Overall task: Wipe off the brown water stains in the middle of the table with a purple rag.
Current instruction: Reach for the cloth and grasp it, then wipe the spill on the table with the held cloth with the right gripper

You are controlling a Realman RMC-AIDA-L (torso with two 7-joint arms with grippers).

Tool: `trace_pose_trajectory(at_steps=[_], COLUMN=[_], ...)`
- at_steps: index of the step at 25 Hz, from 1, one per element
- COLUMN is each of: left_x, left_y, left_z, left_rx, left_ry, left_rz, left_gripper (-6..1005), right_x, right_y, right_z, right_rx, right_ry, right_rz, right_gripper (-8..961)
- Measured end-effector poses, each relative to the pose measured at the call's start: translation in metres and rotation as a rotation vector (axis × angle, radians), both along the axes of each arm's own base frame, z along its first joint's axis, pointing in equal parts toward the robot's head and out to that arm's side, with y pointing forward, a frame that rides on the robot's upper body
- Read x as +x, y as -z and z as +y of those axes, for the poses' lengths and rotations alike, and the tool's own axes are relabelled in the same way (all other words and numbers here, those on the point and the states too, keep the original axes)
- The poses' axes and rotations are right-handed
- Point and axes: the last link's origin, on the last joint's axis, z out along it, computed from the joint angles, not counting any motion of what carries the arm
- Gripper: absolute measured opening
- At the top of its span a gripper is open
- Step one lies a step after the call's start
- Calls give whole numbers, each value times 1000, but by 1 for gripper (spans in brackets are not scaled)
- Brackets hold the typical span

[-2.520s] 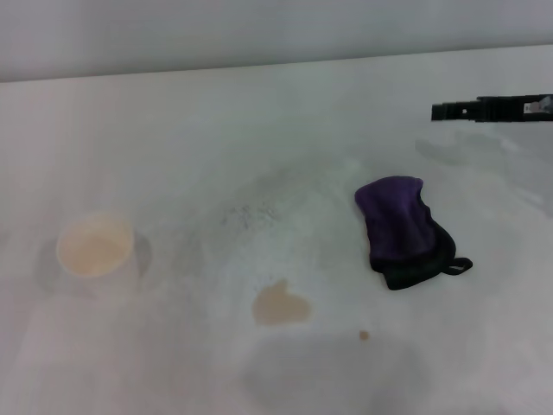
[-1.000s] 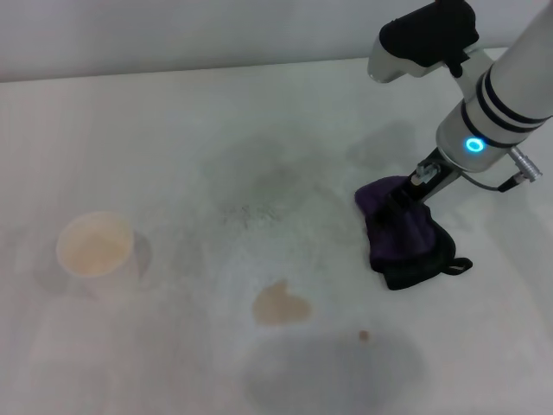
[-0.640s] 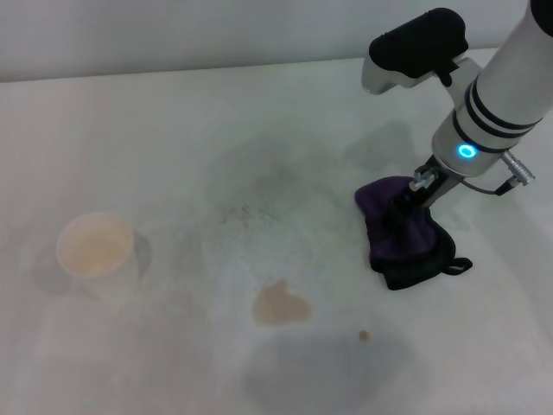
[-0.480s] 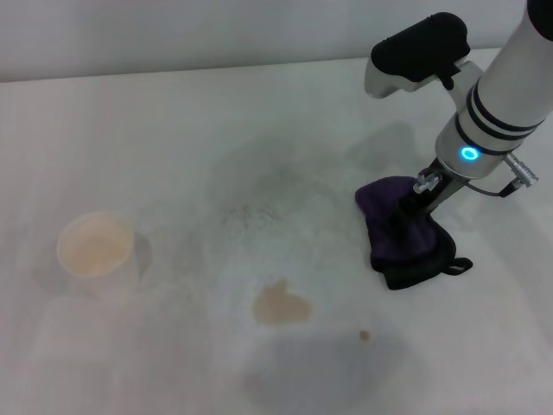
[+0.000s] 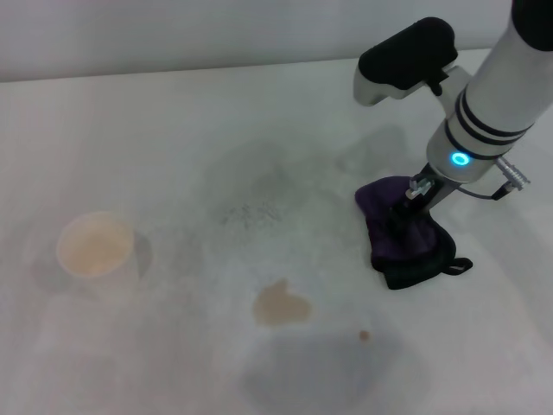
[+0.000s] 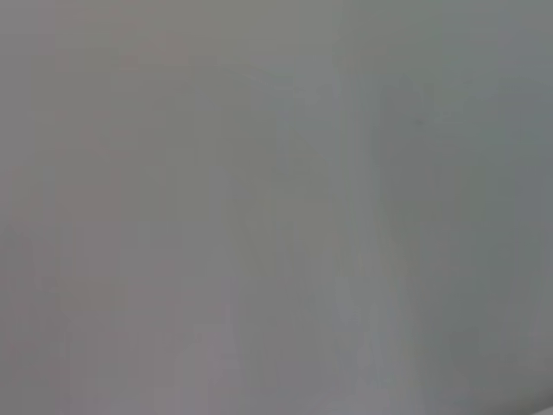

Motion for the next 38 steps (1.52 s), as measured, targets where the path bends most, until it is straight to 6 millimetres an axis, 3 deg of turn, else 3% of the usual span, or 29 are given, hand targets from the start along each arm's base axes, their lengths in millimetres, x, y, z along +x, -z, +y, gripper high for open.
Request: trace_pose_trajectory(at_steps=[12, 22, 27, 38], left_x=[1, -1, -1, 0], left_y=[0, -2, -3, -2], left_z=[4, 7, 8, 16], left_rx=[1, 14, 15, 12], left_ry=[2, -13, -14, -21], left_rz=[3, 3, 5, -2], left_gripper=[890, 888, 887, 886], right_x=[-11, -10, -15, -51], right_y=[6, 6, 10, 48], right_z=[2, 1, -1, -27], right_rx=[-6, -12, -28, -150], right_ry=[-26, -16, -23, -156], right_rz=[-26, -30, -13, 47], right_gripper=[510, 123, 105, 102])
